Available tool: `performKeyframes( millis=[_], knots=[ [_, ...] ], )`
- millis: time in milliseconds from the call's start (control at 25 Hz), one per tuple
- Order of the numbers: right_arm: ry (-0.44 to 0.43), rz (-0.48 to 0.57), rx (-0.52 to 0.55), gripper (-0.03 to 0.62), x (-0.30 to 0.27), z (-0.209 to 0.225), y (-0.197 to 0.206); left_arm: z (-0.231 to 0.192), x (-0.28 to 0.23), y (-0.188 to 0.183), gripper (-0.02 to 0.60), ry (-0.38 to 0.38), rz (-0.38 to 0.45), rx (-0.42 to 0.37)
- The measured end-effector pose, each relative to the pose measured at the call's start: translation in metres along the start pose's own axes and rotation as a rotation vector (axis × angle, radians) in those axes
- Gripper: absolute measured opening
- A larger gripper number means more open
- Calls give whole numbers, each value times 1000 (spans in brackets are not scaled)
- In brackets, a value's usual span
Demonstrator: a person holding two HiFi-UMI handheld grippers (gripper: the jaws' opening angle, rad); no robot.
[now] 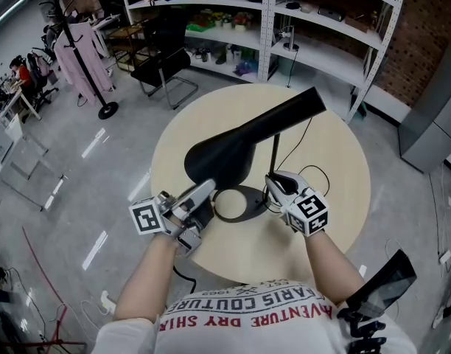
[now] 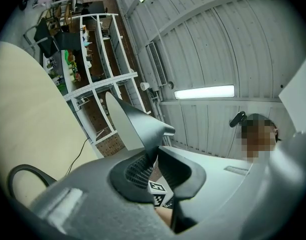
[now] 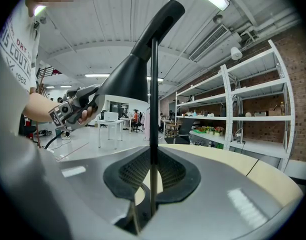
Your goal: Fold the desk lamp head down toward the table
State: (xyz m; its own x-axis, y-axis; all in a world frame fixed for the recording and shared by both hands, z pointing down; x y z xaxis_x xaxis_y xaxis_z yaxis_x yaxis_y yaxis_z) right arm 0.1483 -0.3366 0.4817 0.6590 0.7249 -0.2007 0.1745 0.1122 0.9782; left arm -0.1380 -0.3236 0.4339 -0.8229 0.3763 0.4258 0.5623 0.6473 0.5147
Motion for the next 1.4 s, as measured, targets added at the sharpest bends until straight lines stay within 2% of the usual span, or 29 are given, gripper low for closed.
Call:
performKeyframes(
  millis=[160,720,1400],
  knots=[
    [-2,2,-4,40,0,1,1,-3,-4,8,37,44,35,57],
    [-19,11,-3,40,1,-1,-1,-18,-9,33,43,119,103,180],
    [-26,18,3,40,3,-7,-2,-24,-11,49,46,176,159,248]
  ],
)
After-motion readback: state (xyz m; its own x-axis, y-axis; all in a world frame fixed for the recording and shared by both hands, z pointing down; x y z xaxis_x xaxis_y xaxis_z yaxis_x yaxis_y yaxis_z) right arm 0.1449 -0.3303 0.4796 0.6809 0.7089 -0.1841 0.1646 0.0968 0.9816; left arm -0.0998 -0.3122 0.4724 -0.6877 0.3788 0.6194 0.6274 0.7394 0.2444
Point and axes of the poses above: the fingertips, and each gripper's own axes: x backward along the fingers, z to its right, y out of its underside, the point moved 10 cm from there along x, backward along the fingers, and after that the axes turned 1 degree about z, right-handed, at the moved point
